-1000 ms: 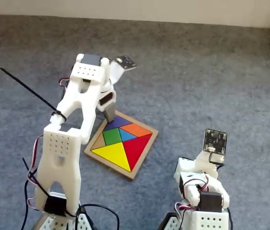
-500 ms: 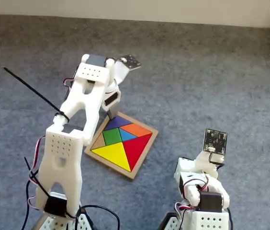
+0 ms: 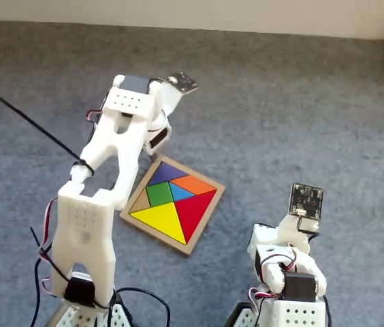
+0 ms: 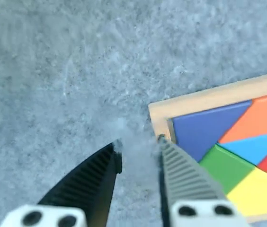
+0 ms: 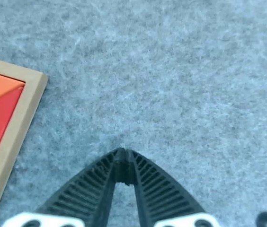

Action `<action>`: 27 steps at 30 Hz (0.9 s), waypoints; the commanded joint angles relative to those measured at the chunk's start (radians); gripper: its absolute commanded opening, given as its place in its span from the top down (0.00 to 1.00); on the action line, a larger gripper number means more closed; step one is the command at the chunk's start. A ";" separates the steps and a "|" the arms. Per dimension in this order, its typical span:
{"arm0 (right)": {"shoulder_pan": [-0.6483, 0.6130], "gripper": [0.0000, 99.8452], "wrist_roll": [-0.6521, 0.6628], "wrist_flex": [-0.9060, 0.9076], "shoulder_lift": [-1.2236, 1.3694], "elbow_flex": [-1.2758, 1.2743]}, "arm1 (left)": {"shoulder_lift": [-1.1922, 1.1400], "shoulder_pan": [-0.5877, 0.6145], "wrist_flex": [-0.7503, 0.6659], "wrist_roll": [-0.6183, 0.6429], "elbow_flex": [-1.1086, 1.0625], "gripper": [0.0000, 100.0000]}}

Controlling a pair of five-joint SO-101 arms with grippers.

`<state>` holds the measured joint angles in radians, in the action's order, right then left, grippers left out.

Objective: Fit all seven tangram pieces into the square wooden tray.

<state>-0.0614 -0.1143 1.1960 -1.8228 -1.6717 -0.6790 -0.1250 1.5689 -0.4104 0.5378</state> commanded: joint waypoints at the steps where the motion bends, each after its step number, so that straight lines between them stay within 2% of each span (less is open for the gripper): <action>1: 0.012 1.00 0.009 -0.015 -0.012 -0.116 | 0.226 -0.013 -0.008 0.115 -0.051 0.97; 6: 0.012 1.00 0.009 -0.015 -0.012 -0.116 | 0.421 0.002 -0.017 0.256 -0.166 1.00; 9: 0.012 1.00 0.009 -0.015 -0.012 -0.116 | 0.518 0.013 -0.078 0.302 -0.309 1.00; 18: 0.012 1.00 0.009 -0.015 -0.012 -0.116 | 0.834 0.027 -0.600 0.353 -0.924 1.00; 27: 0.012 1.00 0.009 -0.015 -0.012 -0.116 | 1.101 0.027 -0.905 0.354 -1.270 1.00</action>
<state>-0.0614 -0.1143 1.1960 -1.8228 -1.6717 0.3030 -0.1220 0.7679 -0.0637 -0.6544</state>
